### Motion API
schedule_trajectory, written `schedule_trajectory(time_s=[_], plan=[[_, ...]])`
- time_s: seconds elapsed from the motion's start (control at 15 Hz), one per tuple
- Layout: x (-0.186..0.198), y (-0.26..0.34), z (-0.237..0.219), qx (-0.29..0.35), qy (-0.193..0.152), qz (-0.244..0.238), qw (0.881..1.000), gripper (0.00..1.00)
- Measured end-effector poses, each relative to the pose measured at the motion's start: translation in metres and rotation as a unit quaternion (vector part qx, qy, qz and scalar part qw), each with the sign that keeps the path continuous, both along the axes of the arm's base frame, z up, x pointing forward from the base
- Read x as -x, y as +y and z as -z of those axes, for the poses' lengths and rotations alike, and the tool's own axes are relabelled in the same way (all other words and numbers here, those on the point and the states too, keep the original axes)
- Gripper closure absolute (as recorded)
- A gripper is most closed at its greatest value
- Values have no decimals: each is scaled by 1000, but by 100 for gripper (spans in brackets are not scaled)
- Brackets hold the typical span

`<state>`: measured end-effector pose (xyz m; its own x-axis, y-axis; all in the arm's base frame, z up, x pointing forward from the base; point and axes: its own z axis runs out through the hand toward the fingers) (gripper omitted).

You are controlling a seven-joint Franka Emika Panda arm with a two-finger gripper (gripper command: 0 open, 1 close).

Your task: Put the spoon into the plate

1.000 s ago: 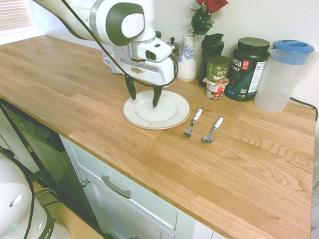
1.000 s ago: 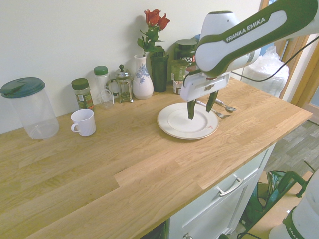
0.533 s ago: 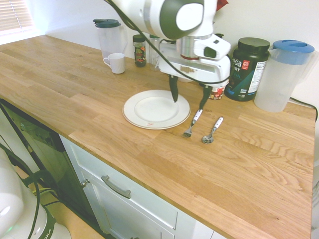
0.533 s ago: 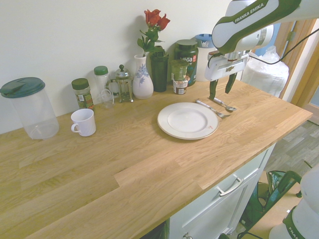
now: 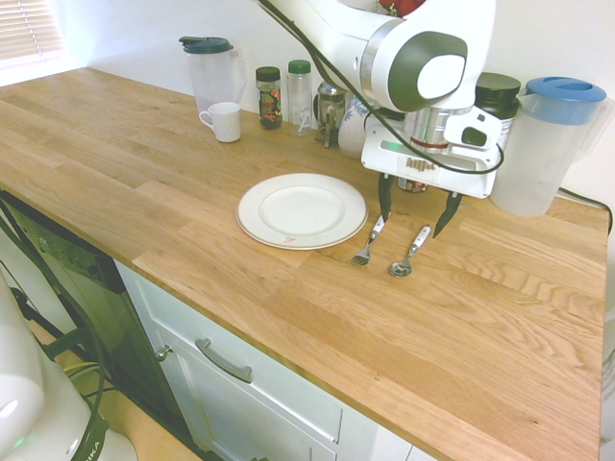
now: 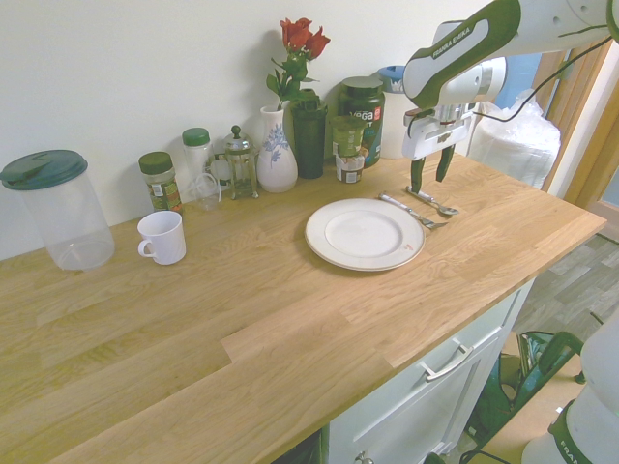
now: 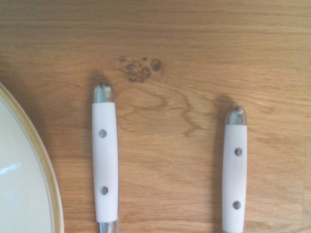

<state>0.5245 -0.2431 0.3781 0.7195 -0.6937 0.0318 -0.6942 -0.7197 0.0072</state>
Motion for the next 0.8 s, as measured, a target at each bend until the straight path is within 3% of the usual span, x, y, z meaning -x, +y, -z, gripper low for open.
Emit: schedule_trajectory(time_s=[0.2,0.8], plan=[[-6,-6,14,-2,-17,11,1000,100],[-10,-11,36,-3,-25,21,999,100]])
